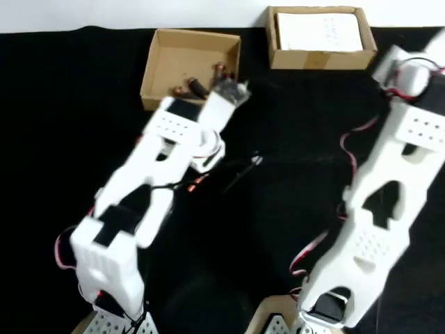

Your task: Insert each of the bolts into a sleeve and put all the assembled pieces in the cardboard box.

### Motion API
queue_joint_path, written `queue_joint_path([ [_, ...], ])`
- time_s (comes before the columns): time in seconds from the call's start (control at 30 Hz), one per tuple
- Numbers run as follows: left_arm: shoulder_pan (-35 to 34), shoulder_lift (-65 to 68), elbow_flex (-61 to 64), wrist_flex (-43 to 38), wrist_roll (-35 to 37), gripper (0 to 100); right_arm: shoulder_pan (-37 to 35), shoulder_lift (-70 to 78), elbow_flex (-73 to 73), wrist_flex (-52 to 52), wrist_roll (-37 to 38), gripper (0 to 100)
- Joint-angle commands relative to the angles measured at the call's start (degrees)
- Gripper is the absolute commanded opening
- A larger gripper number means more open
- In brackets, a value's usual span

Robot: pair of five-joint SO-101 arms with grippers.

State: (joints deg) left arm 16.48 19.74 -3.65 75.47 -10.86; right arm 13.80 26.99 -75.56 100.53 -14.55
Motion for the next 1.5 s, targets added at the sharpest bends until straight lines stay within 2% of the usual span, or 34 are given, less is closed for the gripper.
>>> queue_joint_path([
  [0.0, 0.57, 1.89, -2.15, -1.14, -0.26, 23, 1.1, -8.66, 10.77, 0.57, 0.35, 0.6],
  [0.27, 0.84, 7.16, -6.73, -4.22, 0.0, 23, 2.51, -13.58, 25.19, 0.4, -4.92, 0.6],
  [0.4, 0.31, 10.68, -7.16, -9.93, 6.24, 23, 2.59, -13.67, 28.53, 0.4, -5.27, 0.6],
  [0.53, 0.84, 14.9, -9.71, -10.2, 7.82, 23, 2.59, -13.76, 29.58, 0.4, -5.27, 0.6],
  [0.7, 0.48, 18.42, -15.52, -4.92, 8.0, 21, 2.59, -13.76, 29.58, 0.4, -5.27, 0.6],
  [0.9, 0.31, 21.85, -20.97, -1.23, 7.74, 1, 2.59, -13.85, 29.41, 0.4, -5.27, 0.6],
  [1.1, 0.75, 21.93, -27.12, 3.34, 7.74, 1, 2.59, -13.93, 29.14, 0.4, -5.27, 0.6],
  [1.23, 0.57, 21.85, -34.42, 9.32, 7.74, 1, 2.59, -14.81, 29.14, 0.4, -5.27, 0.6],
  [1.47, 0.4, 20.88, -58.86, 24.97, 8.0, 1, 0.04, -28.88, 32.4, 0.4, -3.16, 0.6],
])
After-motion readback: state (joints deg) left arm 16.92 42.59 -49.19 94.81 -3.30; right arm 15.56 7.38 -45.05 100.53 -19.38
